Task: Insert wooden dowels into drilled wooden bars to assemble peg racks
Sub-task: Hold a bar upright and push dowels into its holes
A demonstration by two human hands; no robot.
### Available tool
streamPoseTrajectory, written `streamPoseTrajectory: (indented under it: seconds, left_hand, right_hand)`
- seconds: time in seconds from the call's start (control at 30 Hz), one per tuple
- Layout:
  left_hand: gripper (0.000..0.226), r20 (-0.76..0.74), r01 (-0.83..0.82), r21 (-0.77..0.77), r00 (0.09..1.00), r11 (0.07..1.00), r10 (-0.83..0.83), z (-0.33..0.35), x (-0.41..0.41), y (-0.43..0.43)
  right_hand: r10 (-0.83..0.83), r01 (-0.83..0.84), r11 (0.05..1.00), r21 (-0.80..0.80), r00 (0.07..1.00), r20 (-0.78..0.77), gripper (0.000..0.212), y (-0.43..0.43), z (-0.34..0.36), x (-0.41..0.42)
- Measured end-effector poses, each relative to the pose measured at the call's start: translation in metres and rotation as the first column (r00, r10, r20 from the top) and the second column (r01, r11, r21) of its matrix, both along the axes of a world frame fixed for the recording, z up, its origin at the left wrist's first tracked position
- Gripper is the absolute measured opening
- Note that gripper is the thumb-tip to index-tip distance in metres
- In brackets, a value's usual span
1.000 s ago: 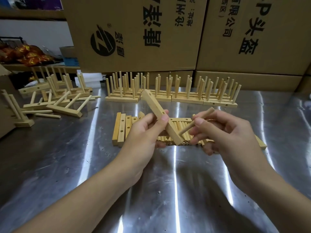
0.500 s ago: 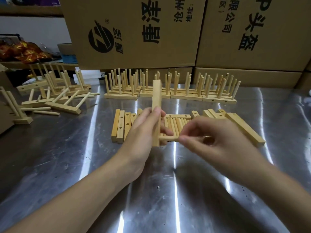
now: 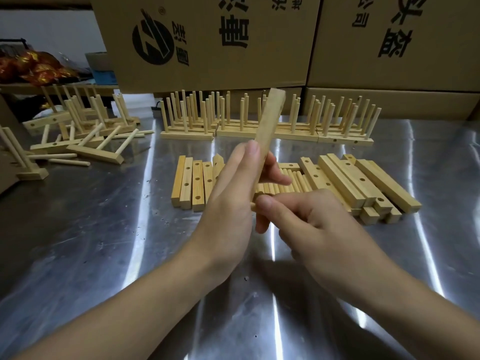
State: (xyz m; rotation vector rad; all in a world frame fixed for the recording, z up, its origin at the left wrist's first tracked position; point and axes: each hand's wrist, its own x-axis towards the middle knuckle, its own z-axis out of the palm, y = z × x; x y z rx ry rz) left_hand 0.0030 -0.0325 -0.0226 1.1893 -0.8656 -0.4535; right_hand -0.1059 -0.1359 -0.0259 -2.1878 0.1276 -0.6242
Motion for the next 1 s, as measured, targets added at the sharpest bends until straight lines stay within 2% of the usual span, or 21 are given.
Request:
streamPoseTrajectory:
  seconds: [0.07, 0.13, 0.23, 0.33, 0.37, 0.47, 0.57, 0.67, 0.77, 0.87, 1.0]
  left_hand:
    - [0.052, 0.06, -0.011, -0.019, 0.998, 1.0, 0.012, 0.002, -0.001, 0.0]
    - [0.046, 0.095, -0.011, -0.01, 0.995, 1.0, 0.012, 0.003, 0.002, 0.0]
    - [0.04, 0.128, 0.005, 0.035, 0.992, 0.999, -0.009, 0.005, 0.012, 0.0]
    - [0.04, 0.199, 0.041, 0.139, 0.978, 0.989, -0.068, 0.008, 0.022, 0.001]
    - [0.04, 0.188, 0.05, 0.159, 0.979, 0.986, -0.08, 0.008, 0.025, 0.002]
    - [0.036, 0.071, 0.072, 0.136, 0.994, 0.988, -0.082, 0.006, 0.031, 0.003]
    - [0.036, 0.046, 0.085, 0.101, 0.995, 0.991, -0.09, 0.004, 0.029, 0.003]
    - [0.036, -0.014, 0.108, 0.071, 0.994, 0.992, -0.108, 0.0, 0.022, 0.002]
    - [0.036, -0.035, 0.055, 0.075, 0.998, 0.996, -0.052, -0.006, 0.017, -0.001]
    - [0.034, 0.059, 0.008, 0.082, 0.998, 0.997, -0.013, -0.004, 0.017, -0.001]
    - [0.033, 0.265, -0.028, 0.084, 0.964, 0.996, 0.005, 0.006, 0.023, 0.003]
  right_hand:
    - [0.022, -0.015, 0.98, 0.199, 0.999, -0.032, 0.041, 0.003, -0.001, -0.001]
    - [0.026, -0.014, 0.972, 0.234, 0.998, -0.05, 0.041, 0.005, -0.001, 0.001]
    - [0.002, -0.003, 1.0, -0.003, 0.999, -0.038, 0.037, 0.003, 0.001, 0.004]
    - [-0.061, 0.053, 0.956, -0.287, 0.998, -0.019, 0.039, 0.0, -0.001, 0.001]
    - [-0.078, 0.074, 0.941, -0.33, 0.997, 0.0, 0.039, 0.0, -0.003, -0.001]
    - [-0.066, 0.075, 0.942, -0.327, 0.997, 0.039, 0.037, 0.001, -0.003, -0.001]
    - [-0.025, 0.037, 0.934, -0.355, 0.999, 0.039, 0.035, 0.001, -0.003, 0.0]
    - [0.03, -0.018, 0.969, -0.248, 0.999, 0.043, 0.04, 0.002, -0.004, -0.002]
    - [0.097, -0.097, 0.995, -0.002, 0.994, -0.052, 0.046, 0.002, -0.006, -0.001]
    - [0.173, -0.135, 0.951, 0.278, 0.978, -0.116, 0.051, 0.002, -0.007, 0.0]
    - [0.181, -0.142, 0.951, 0.276, 0.976, -0.122, 0.049, 0.003, -0.001, 0.003]
